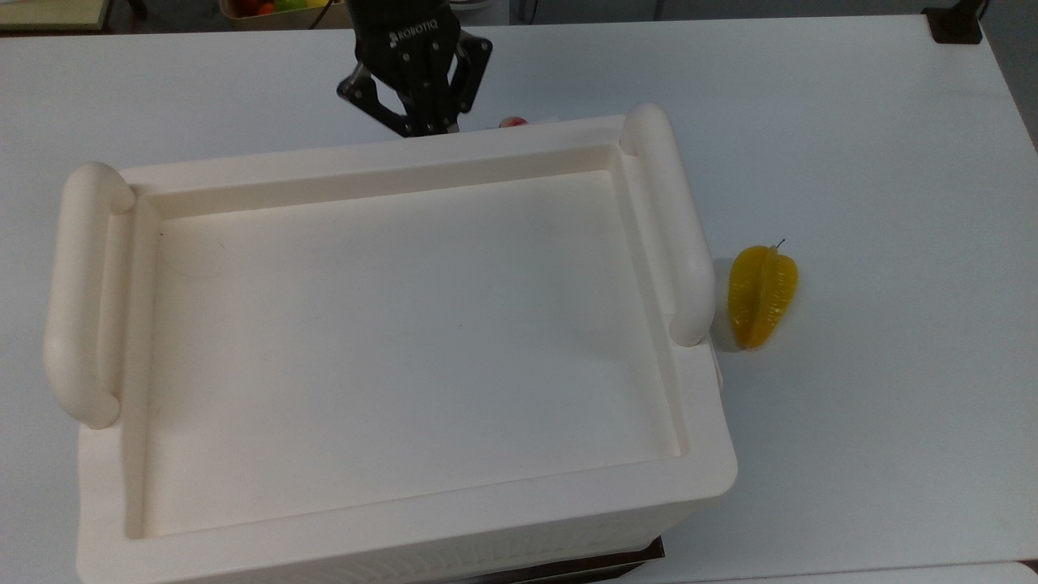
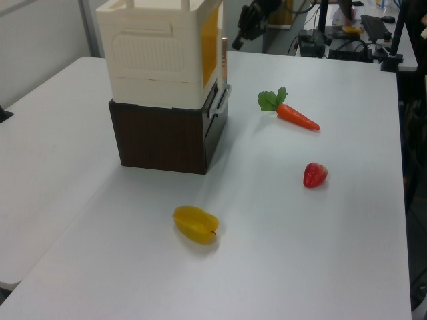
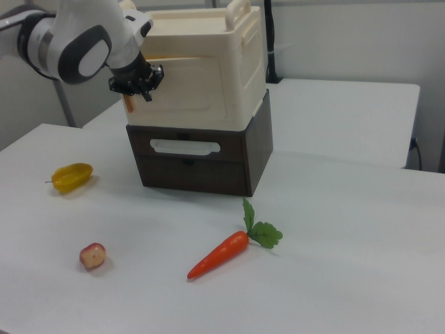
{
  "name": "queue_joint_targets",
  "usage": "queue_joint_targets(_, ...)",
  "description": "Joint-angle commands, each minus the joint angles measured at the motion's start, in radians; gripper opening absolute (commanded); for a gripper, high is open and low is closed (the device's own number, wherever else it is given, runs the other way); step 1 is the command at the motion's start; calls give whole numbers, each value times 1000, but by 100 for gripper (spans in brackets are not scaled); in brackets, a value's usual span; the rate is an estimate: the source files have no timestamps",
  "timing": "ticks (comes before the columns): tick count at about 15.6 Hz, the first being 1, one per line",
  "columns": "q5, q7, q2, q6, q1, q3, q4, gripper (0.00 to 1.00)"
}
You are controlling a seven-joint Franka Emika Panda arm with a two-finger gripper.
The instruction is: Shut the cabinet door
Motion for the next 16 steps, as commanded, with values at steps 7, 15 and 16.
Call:
queue_joint_targets(7,19,209,63,259,19,39,6,0)
queue_joint_targets(15,18,209,14,103,5,39,-17,0)
queue_joint_targets(16,16,209,-8,25,-12,39,-18,0)
